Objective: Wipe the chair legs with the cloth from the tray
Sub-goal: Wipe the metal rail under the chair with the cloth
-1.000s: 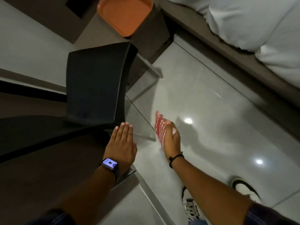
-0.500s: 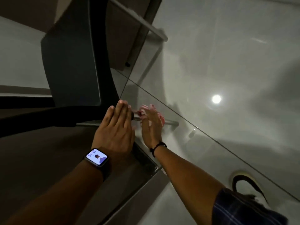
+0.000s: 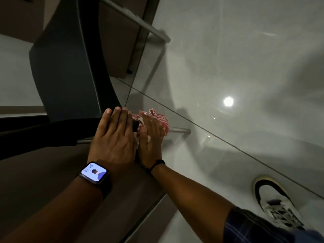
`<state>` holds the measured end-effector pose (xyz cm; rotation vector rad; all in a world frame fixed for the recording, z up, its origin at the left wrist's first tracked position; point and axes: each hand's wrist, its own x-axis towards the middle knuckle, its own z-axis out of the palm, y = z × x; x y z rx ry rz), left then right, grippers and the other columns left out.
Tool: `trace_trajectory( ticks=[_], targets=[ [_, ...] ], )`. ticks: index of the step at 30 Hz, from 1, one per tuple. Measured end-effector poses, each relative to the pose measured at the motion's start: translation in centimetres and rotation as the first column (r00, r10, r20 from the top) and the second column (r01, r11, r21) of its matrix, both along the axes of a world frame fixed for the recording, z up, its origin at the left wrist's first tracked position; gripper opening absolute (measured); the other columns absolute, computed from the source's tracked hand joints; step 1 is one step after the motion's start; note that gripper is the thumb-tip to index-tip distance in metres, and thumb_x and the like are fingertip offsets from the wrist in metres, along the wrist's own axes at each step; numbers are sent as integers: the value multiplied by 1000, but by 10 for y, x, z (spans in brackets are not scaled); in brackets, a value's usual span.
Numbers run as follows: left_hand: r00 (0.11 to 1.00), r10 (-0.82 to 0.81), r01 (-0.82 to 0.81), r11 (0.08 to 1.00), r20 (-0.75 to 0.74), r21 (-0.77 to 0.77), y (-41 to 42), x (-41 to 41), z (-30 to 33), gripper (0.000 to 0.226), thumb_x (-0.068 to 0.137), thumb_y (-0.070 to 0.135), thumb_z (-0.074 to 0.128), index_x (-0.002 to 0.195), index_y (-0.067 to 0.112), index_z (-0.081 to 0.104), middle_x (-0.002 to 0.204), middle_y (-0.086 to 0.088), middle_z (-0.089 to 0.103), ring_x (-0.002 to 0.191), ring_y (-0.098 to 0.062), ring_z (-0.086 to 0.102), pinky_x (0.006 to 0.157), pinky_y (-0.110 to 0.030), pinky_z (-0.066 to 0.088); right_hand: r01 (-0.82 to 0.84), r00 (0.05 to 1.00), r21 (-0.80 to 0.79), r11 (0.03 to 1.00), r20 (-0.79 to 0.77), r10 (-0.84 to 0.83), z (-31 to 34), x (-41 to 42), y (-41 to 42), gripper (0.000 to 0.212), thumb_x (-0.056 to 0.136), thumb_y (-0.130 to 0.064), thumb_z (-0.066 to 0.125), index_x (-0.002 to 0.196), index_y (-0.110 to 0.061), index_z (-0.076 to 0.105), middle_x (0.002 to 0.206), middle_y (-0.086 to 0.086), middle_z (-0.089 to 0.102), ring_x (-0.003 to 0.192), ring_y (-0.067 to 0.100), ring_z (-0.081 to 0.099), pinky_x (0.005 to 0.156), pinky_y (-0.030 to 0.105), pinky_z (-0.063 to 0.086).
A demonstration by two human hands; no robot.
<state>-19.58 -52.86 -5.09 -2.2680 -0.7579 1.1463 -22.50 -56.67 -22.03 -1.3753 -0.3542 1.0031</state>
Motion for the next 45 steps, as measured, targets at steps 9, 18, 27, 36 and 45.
trace_trajectory(
  ticks=[9, 18, 27, 36, 45],
  targets=[
    [989, -63, 66, 998, 131, -22, 9, -9, -13, 61, 104, 31, 26, 152, -6, 36, 158, -27, 43, 151, -39, 34, 128, -47, 7, 43, 889, -358, 933, -413, -200, -123, 11, -10, 50, 110, -37, 36, 121, -5, 72, 136, 20, 71, 130, 43, 62, 120, 70, 43],
    [999, 5, -3, 999, 47, -43, 0, 11, -3, 69, 101, 36, 14, 157, -2, 27, 165, -21, 33, 157, -34, 21, 129, -47, 4, 55, 980, -30, 998, -188, -59, -8, 12, -6, 35, 115, -33, 40, 139, -49, 61, 147, -30, 58, 143, 4, 55, 130, 36, 41],
    [990, 134, -136, 990, 49, 30, 1, 23, -1, 67, 99, 38, 20, 149, 1, 47, 156, -17, 51, 155, -32, 29, 126, -47, -17, -157, 982, 10, 988, 109, 155, -29, 13, -3, 57, 115, -31, 33, 166, -54, 19, 179, -28, 11, 172, 6, 8, 141, 35, -8],
    [988, 104, -117, 985, 111, 124, 2, 13, -20, 65, 101, 36, 17, 151, 4, 44, 161, -14, 44, 155, -28, 28, 127, -45, -3, -230, 895, -387, 893, -445, 38, -178, 52, -23, 41, 114, -19, 45, 118, -15, 85, 133, 12, 80, 125, 8, 71, 124, 29, 43],
    [995, 93, -89, 990, -27, 112, 1, 30, -10, 81, 92, 43, -15, 162, 9, 6, 173, -9, -3, 157, -23, -20, 122, -48, -27, 84, 991, 55, 995, 104, -89, 3, 2, 25, 35, 114, -39, 35, 131, -30, 64, 128, -5, 74, 121, 16, 66, 117, 35, 42]
  ],
)
